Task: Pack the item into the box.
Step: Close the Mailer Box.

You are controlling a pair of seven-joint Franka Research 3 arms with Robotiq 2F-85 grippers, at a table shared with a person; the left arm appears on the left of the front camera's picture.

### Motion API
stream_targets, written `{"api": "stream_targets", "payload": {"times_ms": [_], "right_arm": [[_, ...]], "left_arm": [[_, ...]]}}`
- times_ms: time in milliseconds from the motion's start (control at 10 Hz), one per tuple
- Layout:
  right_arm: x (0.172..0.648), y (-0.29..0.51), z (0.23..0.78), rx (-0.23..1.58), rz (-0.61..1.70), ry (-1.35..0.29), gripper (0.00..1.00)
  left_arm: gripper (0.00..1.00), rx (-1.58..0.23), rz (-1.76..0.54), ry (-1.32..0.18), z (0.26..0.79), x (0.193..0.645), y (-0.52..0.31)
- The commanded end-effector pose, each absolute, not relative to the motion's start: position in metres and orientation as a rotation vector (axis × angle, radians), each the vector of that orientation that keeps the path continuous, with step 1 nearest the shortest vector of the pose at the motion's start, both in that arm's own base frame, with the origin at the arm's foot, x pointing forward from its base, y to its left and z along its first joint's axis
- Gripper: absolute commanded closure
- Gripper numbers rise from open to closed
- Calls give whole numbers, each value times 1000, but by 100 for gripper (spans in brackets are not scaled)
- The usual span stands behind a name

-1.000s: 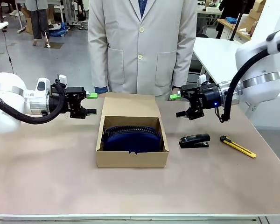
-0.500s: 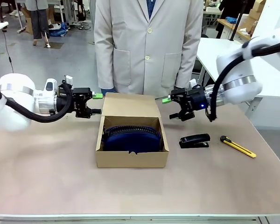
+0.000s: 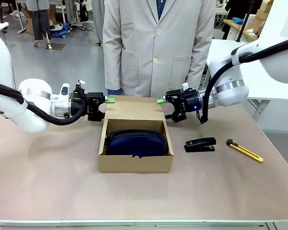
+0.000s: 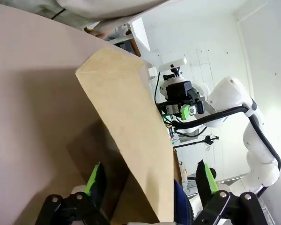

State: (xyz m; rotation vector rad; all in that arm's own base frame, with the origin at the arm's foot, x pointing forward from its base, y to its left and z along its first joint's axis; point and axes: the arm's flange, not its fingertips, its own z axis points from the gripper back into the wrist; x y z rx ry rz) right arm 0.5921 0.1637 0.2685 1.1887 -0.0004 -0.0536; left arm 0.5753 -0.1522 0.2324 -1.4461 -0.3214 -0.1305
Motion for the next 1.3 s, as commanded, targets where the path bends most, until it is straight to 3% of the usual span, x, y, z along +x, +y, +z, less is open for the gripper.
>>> {"api": "stream_targets", "payload": {"times_ms": [0,300,400,500,600,700,800,1200], "right_arm": [[604,171,261,1237,-43,-14,0],[601,172,259,1262,-23,16,2],[600,172,259,1265,-35,24,20],[600,172,259,1276,-34,24,22],[599,172,259,1290,-29,30,39],[599,172,258,1297,-28,35,41],[599,172,258,1303,-28,36,59],[599,170,258,1325,-4,28,61]], "left_arm": [[0,-1502,-192,-335,230,583,-160],[2,-1524,-217,-308,231,580,-161],[20,-1527,-218,-300,231,578,-161],[22,-1522,-213,-292,231,577,-161],[40,-1520,-214,-288,232,577,-161],[42,-1528,-215,-290,233,577,-161],[60,-1534,-216,-292,233,577,-160],[62,-1528,-219,-293,233,578,-161]]}}
